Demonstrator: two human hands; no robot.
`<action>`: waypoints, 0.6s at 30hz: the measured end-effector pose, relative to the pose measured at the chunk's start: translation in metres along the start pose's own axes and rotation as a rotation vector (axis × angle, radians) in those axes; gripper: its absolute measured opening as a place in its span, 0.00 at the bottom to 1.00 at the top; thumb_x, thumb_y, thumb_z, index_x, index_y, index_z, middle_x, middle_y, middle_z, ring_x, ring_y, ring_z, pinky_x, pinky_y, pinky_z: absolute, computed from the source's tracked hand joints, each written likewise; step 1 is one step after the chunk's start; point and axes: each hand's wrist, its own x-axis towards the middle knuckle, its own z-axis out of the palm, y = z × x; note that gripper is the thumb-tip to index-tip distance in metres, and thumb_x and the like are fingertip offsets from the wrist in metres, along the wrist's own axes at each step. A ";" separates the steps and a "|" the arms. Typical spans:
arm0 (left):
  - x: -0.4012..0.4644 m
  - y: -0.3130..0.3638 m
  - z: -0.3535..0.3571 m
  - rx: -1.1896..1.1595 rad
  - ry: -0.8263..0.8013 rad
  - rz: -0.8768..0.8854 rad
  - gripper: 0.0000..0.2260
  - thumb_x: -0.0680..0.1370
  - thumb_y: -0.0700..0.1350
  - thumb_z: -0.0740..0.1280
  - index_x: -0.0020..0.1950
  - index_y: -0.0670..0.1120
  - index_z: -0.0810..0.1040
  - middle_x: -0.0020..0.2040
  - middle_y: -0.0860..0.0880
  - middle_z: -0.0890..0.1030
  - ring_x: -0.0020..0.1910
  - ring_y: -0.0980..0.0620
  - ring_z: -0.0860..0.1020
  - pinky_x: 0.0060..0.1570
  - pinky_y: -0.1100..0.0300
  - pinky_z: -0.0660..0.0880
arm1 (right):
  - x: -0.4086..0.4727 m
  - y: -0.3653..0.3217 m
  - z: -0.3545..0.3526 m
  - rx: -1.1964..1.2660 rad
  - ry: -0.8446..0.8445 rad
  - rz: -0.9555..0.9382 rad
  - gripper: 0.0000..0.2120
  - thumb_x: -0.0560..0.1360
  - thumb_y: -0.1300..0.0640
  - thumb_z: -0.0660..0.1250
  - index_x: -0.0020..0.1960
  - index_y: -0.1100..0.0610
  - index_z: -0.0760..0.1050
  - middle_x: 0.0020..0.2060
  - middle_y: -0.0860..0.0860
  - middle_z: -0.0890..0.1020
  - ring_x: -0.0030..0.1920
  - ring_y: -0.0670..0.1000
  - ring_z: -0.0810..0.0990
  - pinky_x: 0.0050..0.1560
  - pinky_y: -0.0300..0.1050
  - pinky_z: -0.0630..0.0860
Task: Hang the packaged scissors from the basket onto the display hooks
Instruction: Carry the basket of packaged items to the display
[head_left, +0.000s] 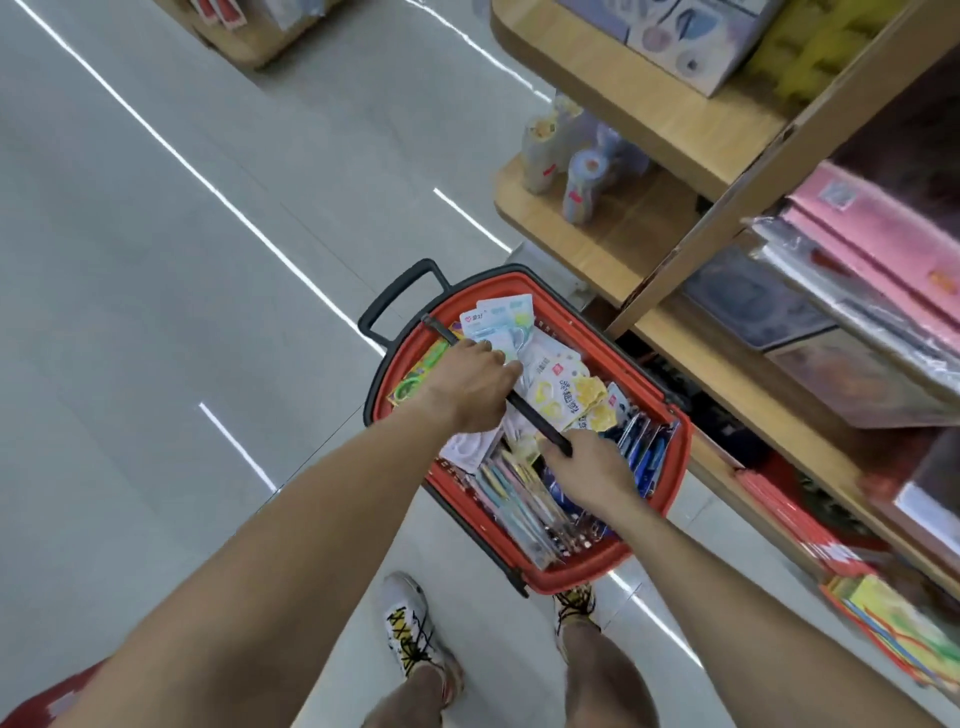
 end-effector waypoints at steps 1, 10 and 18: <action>0.009 0.000 -0.007 0.018 -0.025 0.004 0.11 0.80 0.45 0.62 0.59 0.44 0.79 0.52 0.44 0.82 0.55 0.40 0.79 0.58 0.51 0.73 | 0.004 0.001 -0.010 0.054 -0.044 0.012 0.19 0.84 0.43 0.62 0.42 0.55 0.72 0.32 0.51 0.74 0.33 0.56 0.74 0.34 0.46 0.68; 0.019 -0.007 -0.015 0.041 -0.210 -0.019 0.13 0.83 0.50 0.62 0.58 0.43 0.82 0.49 0.42 0.81 0.46 0.41 0.78 0.45 0.53 0.73 | 0.016 -0.015 -0.018 -0.003 -0.133 0.101 0.18 0.79 0.46 0.68 0.35 0.54 0.71 0.29 0.50 0.72 0.29 0.53 0.70 0.32 0.43 0.64; -0.067 -0.027 -0.021 -0.169 -0.231 -0.108 0.14 0.82 0.53 0.61 0.56 0.45 0.81 0.52 0.43 0.81 0.52 0.39 0.81 0.47 0.52 0.72 | -0.043 -0.062 -0.029 -0.331 -0.054 -0.053 0.15 0.76 0.49 0.67 0.33 0.54 0.70 0.30 0.49 0.74 0.33 0.54 0.75 0.31 0.41 0.65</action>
